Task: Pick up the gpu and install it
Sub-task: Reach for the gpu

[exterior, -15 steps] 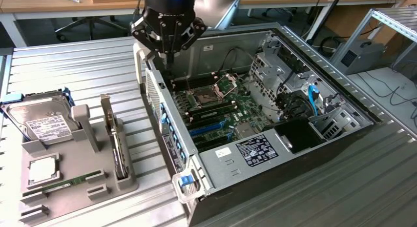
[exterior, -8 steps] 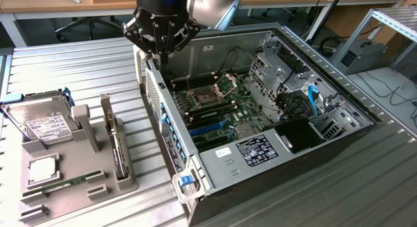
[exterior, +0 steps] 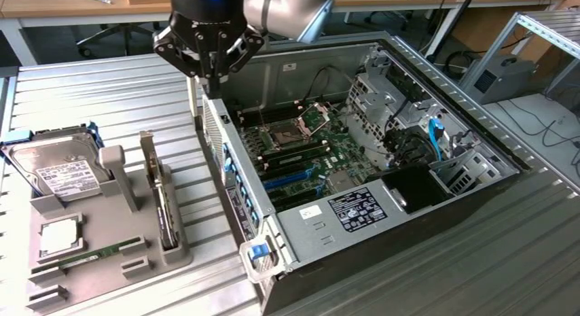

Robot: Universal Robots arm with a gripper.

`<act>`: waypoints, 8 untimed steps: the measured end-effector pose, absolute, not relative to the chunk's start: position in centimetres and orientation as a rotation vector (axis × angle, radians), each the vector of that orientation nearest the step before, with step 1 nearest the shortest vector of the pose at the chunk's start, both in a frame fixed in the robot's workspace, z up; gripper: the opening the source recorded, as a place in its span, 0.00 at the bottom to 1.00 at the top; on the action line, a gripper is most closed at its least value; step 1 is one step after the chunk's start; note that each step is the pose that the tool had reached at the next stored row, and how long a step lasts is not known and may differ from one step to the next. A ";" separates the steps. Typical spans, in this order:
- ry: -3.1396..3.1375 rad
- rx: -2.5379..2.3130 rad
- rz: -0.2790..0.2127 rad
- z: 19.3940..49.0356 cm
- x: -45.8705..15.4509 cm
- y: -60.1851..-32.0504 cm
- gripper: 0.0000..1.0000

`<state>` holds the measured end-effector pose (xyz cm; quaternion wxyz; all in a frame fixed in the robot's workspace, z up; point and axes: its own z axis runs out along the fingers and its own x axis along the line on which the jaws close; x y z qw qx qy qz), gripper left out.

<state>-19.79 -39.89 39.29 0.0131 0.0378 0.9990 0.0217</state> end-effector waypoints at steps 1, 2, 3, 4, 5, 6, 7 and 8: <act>3.112 0.118 0.068 39.3 -20.0 -39.9 0.11; 3.112 0.118 0.068 39.3 -20.2 -39.9 0.11; 3.113 0.118 0.068 39.3 -20.5 -39.9 0.11; 3.113 0.118 0.068 39.3 -20.7 -39.9 0.11; 3.112 0.118 0.068 39.3 -20.9 -39.9 0.11; 3.113 0.118 0.068 39.3 -21.2 -39.9 0.11; 3.112 0.118 0.068 39.3 -21.4 -39.9 0.11; 3.112 0.118 0.068 39.3 -21.7 -39.9 0.11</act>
